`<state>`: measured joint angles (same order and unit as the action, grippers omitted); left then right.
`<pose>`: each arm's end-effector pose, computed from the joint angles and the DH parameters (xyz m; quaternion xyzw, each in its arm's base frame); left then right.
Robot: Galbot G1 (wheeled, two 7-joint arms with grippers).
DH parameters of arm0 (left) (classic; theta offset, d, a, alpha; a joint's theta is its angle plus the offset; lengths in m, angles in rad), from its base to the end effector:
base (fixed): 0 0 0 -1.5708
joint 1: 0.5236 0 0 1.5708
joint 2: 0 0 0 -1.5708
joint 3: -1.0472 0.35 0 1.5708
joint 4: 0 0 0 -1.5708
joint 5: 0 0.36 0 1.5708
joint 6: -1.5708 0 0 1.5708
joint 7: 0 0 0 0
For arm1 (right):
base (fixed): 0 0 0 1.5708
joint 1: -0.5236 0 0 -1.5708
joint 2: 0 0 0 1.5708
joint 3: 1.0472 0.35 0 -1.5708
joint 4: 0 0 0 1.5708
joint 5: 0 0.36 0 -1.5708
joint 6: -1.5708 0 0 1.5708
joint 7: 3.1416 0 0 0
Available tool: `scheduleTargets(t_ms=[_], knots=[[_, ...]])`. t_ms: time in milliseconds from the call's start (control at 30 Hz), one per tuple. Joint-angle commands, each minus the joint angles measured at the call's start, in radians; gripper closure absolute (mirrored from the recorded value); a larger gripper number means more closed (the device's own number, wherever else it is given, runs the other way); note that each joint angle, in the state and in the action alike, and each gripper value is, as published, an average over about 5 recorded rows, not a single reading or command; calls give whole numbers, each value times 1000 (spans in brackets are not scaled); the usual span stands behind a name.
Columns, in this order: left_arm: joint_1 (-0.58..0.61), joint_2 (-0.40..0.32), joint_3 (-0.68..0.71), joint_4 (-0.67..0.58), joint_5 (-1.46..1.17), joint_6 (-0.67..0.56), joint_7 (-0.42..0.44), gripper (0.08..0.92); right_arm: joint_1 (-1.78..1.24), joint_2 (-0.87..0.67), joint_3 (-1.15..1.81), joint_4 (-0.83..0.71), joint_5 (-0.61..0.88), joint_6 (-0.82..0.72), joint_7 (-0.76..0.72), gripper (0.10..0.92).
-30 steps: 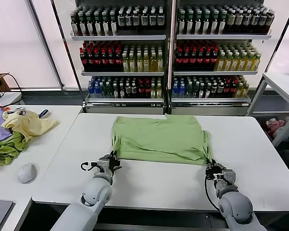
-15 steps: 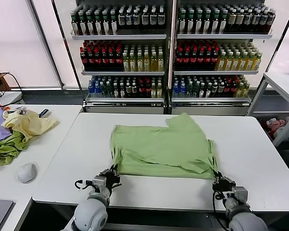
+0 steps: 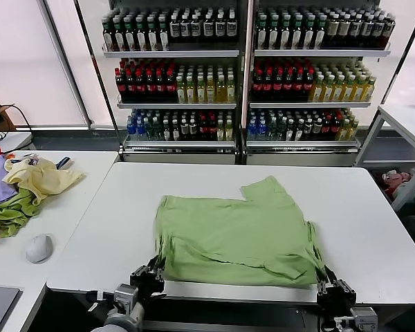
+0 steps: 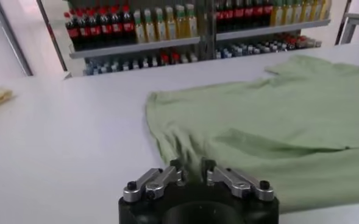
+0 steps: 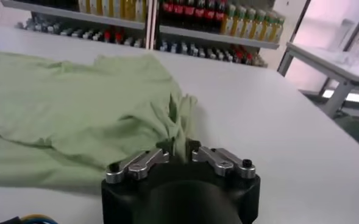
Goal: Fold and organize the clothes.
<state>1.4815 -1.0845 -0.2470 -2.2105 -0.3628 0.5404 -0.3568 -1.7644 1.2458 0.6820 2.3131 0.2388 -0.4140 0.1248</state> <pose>0.1863 -0.0066 -0.2587 -0.0758 -0.9680 -0.0696 0.2289 0.1398 -0.0737 -0.2383 -0.0214 -0.9802 0.0749 0.1819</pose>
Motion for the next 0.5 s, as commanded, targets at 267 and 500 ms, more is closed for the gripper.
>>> scheduleTargets(t_ms=[267,500], knots=[[-222,15,6,103,-102,-39,-21,349,558,-90,-179,-308,118,-54,75,275],[-540,-42,113,403,-166,-44,-25,188,871,-110,-341,-570,175,-105,81,204]])
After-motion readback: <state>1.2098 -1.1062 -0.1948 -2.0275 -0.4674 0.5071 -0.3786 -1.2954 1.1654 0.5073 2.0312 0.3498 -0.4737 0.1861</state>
